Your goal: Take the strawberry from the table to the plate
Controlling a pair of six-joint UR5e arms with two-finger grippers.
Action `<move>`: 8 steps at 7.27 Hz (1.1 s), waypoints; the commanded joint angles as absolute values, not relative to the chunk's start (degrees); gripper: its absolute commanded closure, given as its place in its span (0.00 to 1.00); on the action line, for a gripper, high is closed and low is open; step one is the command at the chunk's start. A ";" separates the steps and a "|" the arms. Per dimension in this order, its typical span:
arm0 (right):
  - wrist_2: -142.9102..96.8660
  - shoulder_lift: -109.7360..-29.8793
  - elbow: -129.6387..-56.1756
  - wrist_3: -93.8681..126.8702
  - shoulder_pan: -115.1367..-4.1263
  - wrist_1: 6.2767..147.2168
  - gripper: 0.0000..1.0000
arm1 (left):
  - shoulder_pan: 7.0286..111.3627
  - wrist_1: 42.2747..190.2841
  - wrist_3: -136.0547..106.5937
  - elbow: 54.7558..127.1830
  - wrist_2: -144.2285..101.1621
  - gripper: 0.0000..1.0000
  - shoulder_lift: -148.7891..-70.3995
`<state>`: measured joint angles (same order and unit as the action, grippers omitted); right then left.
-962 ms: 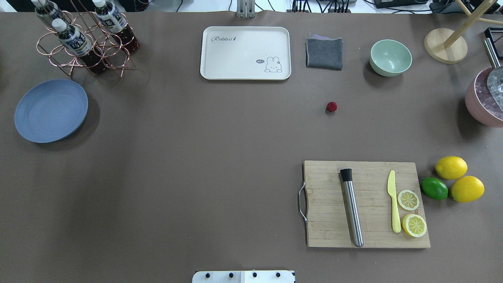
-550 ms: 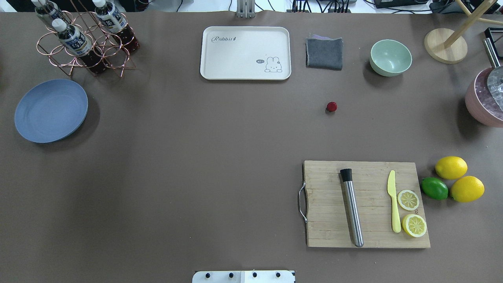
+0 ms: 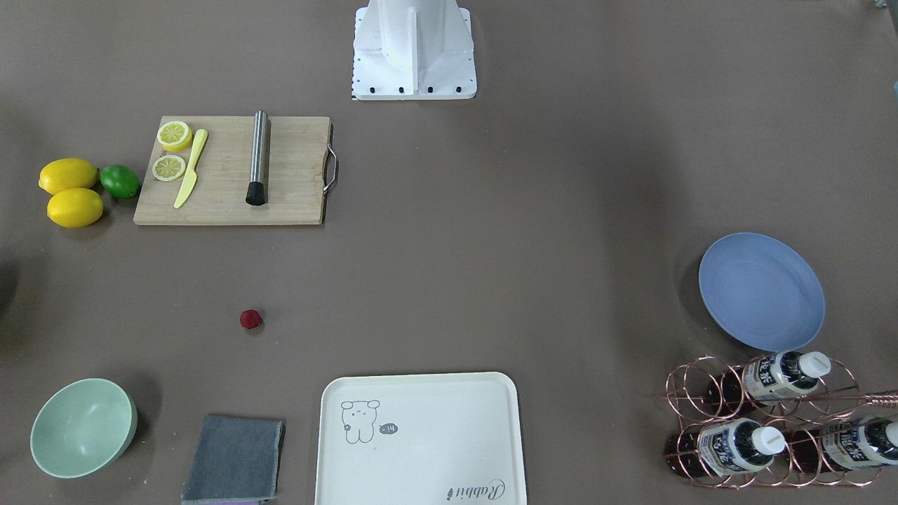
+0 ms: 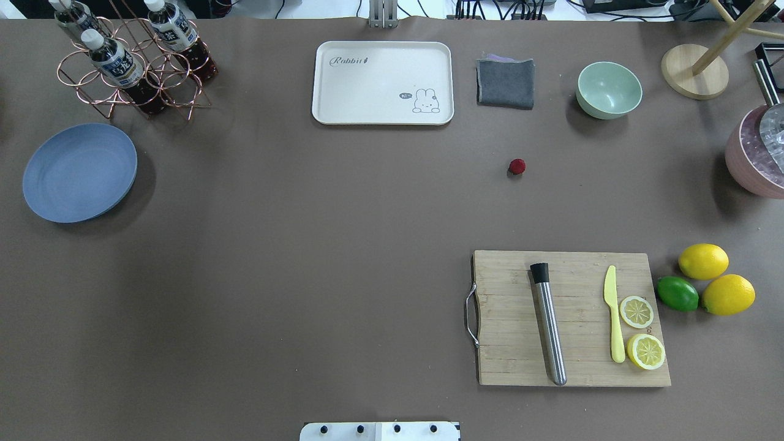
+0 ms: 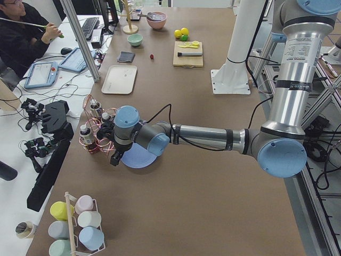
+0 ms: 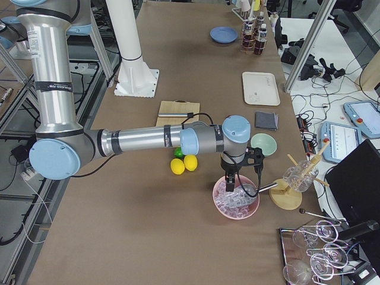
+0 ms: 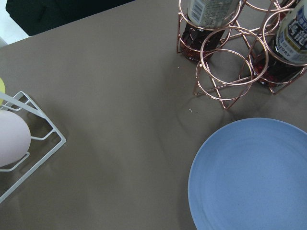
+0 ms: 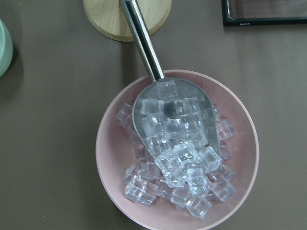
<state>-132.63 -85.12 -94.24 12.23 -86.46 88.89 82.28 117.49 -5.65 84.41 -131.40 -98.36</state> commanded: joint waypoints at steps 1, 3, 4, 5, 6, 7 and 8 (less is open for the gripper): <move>-132.54 -81.84 -94.04 15.28 -82.89 88.24 0.00 | 79.39 125.79 -11.02 78.34 -131.31 0.02 -100.02; -132.71 -79.90 -94.48 15.64 -80.43 88.16 0.00 | 71.76 140.22 -25.17 73.23 -124.85 0.02 -99.93; -132.71 -79.72 -93.87 16.43 -79.20 85.37 0.00 | 68.59 142.01 -27.40 72.52 -121.59 0.02 -99.84; -132.71 -79.72 -93.52 19.39 -77.45 82.38 0.00 | 68.03 142.90 -27.51 71.38 -121.21 0.02 -99.84; -132.80 -79.63 -93.60 22.38 -76.21 80.61 0.00 | 68.03 144.39 -27.51 69.71 -121.20 0.02 -99.84; -132.80 -79.63 -93.60 25.20 -75.07 77.99 0.00 | 67.94 145.54 -27.51 68.48 -121.20 0.02 -99.76; -132.80 -79.63 -93.52 28.27 -74.36 75.52 0.00 | 67.50 146.85 -27.51 67.77 -121.29 0.02 -99.32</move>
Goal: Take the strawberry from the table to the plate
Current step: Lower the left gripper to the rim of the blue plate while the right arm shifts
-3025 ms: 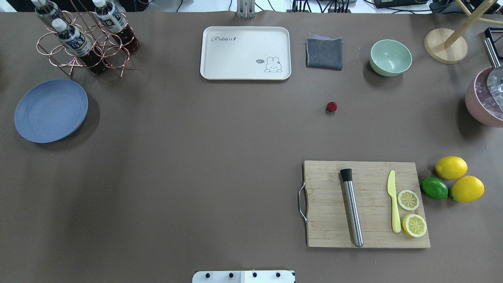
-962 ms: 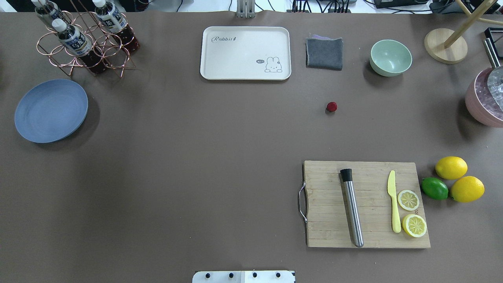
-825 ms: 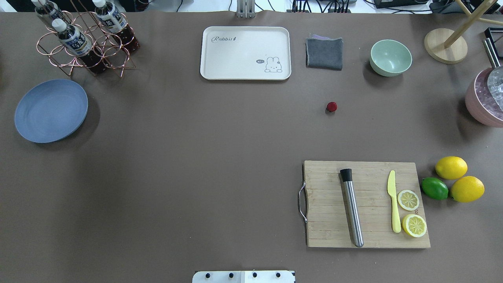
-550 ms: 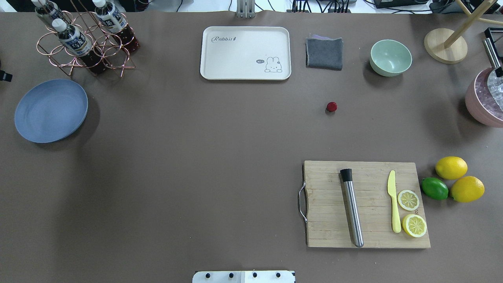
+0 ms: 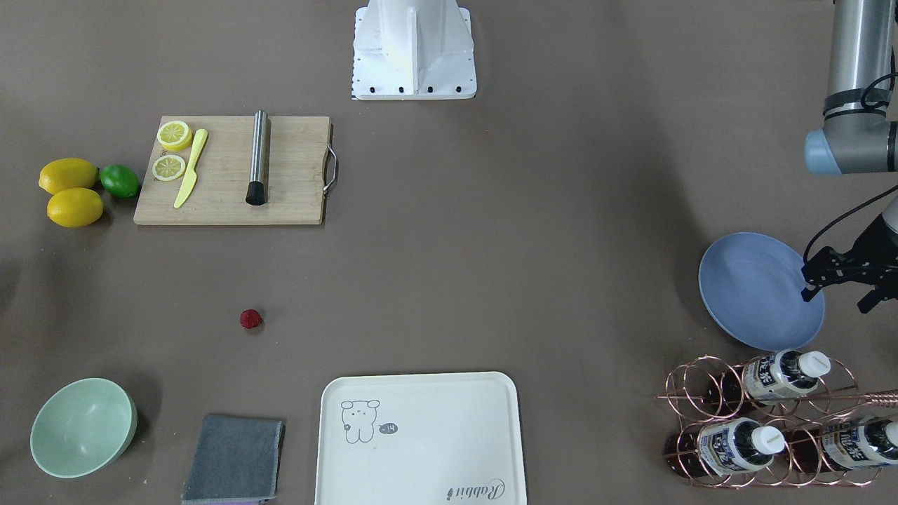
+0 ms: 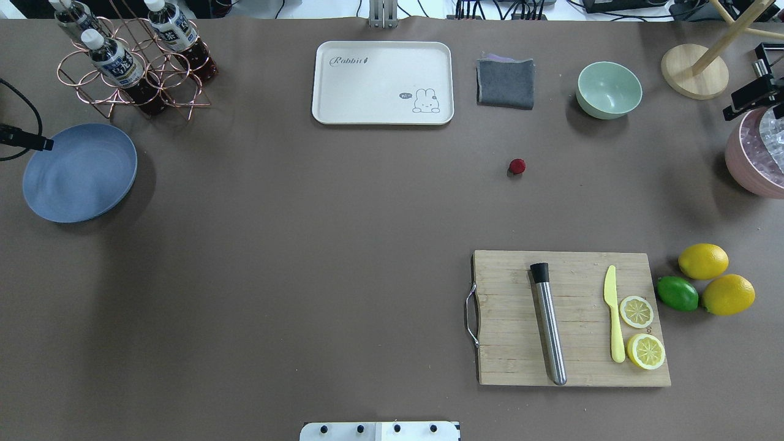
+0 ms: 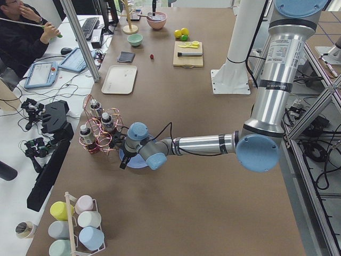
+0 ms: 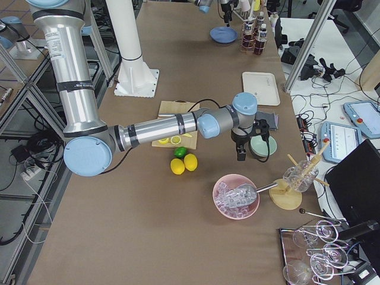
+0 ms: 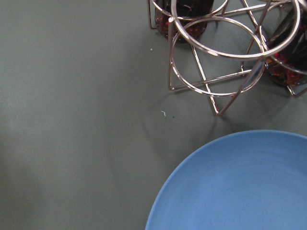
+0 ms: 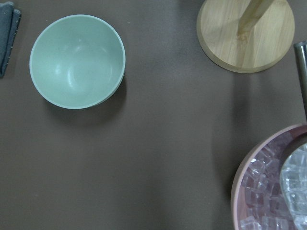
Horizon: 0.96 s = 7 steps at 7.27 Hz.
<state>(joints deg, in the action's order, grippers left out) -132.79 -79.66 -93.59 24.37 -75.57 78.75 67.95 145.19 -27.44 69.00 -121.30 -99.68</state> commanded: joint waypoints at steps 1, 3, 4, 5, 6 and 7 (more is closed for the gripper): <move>-132.72 -79.63 -93.60 30.30 -73.75 74.54 0.00 | 67.06 148.87 -27.60 66.20 -121.46 0.02 -99.23; -132.63 -79.63 -93.52 30.41 -73.48 74.36 0.00 | 66.19 150.63 -28.04 65.74 -121.46 0.02 -98.35; -132.54 -79.63 -93.43 30.41 -72.87 74.36 0.00 | 66.18 150.82 -28.21 65.48 -121.64 0.02 -98.00; -132.45 -79.54 -93.60 30.41 -72.43 74.27 0.00 | 66.09 150.73 -28.21 65.48 -121.90 0.02 -98.00; -132.36 -79.45 -93.60 30.41 -72.25 74.35 0.00 | 66.01 150.82 -28.30 65.30 -121.99 0.03 -98.00; -132.28 -79.02 -93.52 30.41 -72.16 74.27 0.00 | 66.01 150.82 -28.30 65.22 -121.99 0.03 -97.91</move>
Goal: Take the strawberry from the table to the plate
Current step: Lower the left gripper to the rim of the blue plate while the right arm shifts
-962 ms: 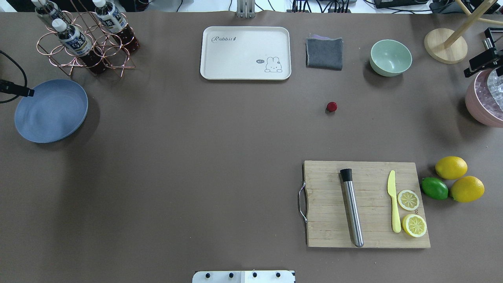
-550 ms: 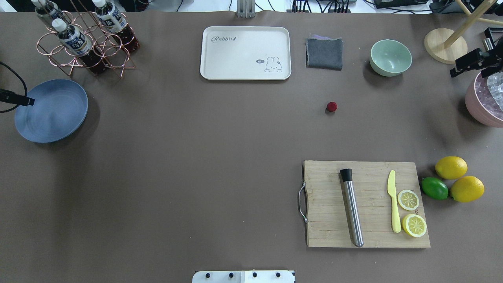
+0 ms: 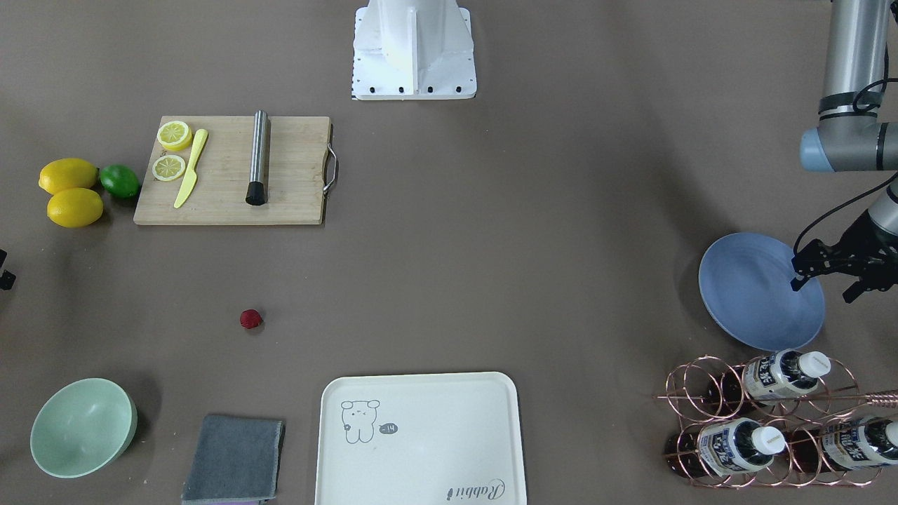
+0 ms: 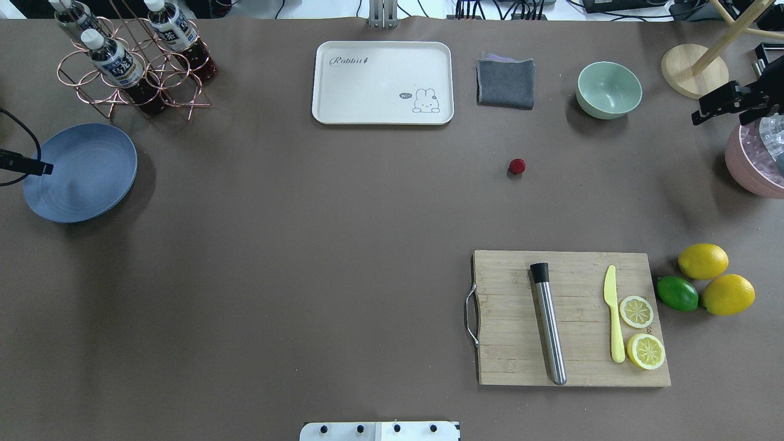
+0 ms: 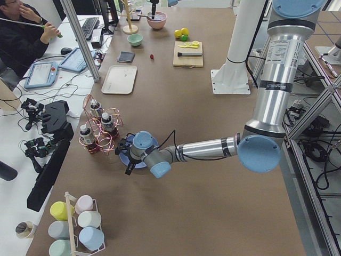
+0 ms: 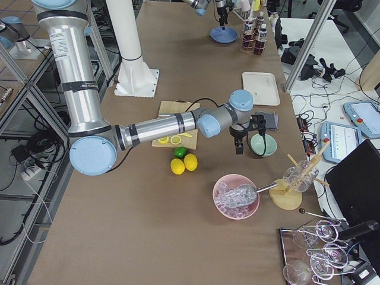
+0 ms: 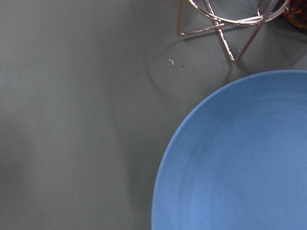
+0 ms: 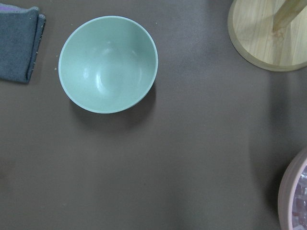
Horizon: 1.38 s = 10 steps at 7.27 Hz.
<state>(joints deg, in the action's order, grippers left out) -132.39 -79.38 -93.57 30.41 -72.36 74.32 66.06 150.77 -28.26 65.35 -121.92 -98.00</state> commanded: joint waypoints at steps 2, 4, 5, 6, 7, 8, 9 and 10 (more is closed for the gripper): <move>-132.28 -77.53 -92.90 32.76 -71.81 74.36 0.00 | 66.01 150.82 -29.44 65.21 -122.08 0.12 -98.00; -132.28 -77.26 -92.90 33.05 -71.54 74.36 0.00 | 65.83 150.73 -29.44 65.13 -121.99 0.31 -98.00; -132.28 -77.17 -92.99 33.05 -71.54 74.36 0.00 | 65.22 150.82 -29.44 65.13 -121.99 0.32 -97.91; -132.19 -77.08 -92.90 33.05 -71.54 74.36 0.00 | 65.04 150.82 -29.53 65.13 -122.08 0.34 -97.91; -132.19 -77.08 -92.90 33.05 -71.54 74.36 0.00 | 64.95 150.82 -29.71 64.95 -122.43 0.40 -97.82; -132.19 -77.08 -92.90 33.13 -71.54 74.36 0.00 | 64.95 150.82 -29.71 64.86 -122.52 0.40 -97.65; -132.19 -77.08 -92.99 33.66 -71.54 74.36 0.00 | 64.95 150.82 -29.62 64.78 -122.78 0.40 -97.56; -132.27 -77.08 -92.99 33.66 -71.54 74.36 0.00 | 64.95 150.82 -29.62 64.78 -122.78 0.53 -97.56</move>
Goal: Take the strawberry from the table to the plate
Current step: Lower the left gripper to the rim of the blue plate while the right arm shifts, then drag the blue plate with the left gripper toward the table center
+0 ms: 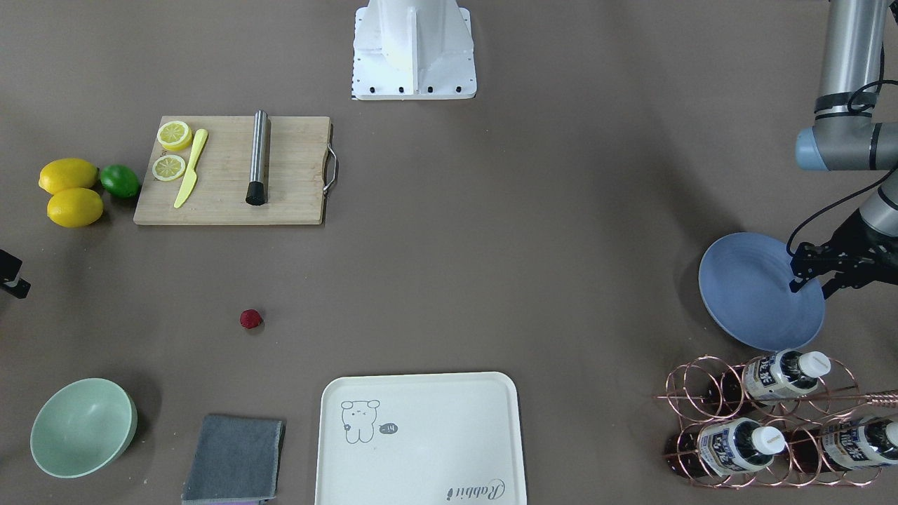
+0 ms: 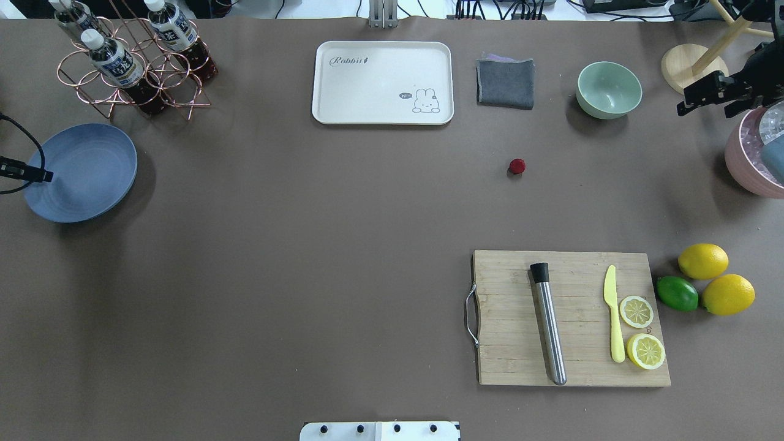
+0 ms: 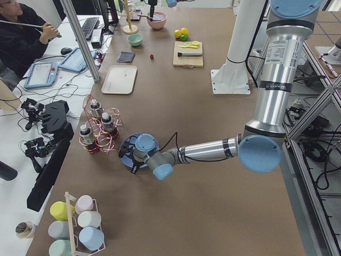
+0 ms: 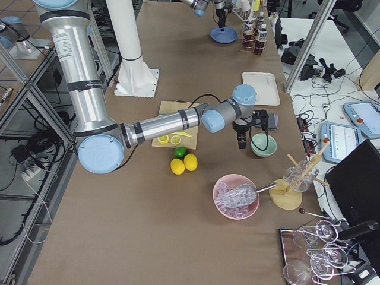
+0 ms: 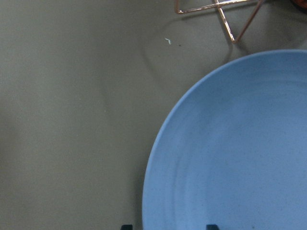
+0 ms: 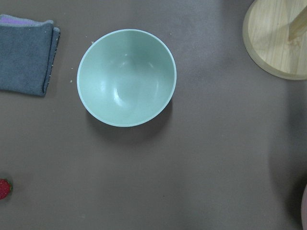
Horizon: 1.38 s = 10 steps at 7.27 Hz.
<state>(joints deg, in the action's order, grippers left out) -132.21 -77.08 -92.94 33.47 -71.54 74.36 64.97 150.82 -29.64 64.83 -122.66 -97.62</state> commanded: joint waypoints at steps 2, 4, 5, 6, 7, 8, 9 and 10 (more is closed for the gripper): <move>-132.19 -77.08 -92.99 33.66 -71.54 74.27 0.00 | 64.95 150.82 -29.71 64.78 -123.22 1.00 -97.47; -132.19 -76.99 -93.16 34.19 -71.54 74.27 0.00 | 65.04 150.73 -36.00 65.47 -127.68 1.00 -97.64; -132.27 -77.08 -93.16 34.19 -71.54 74.27 0.00 | 65.21 150.12 -36.47 65.91 -130.49 1.00 -98.26; -132.19 -77.08 -93.16 34.19 -71.63 74.27 0.00 | 65.74 149.60 -37.69 66.00 -132.52 1.00 -98.87; -132.19 -77.08 -93.25 34.19 -71.63 74.27 0.00 | 66.79 147.15 -37.97 67.22 -134.98 1.00 -99.49; -132.27 -77.08 -93.34 34.19 -71.63 74.27 0.00 | 67.93 142.87 -37.97 69.76 -138.31 1.00 -99.93; -132.28 -77.17 -93.34 34.19 -71.63 74.27 0.00 | 69.42 140.21 -41.01 71.26 -143.82 1.00 -100.54; -132.28 -77.17 -93.34 34.19 -71.63 74.27 0.00 | 70.48 140.10 -45.31 72.67 -148.66 1.00 -100.81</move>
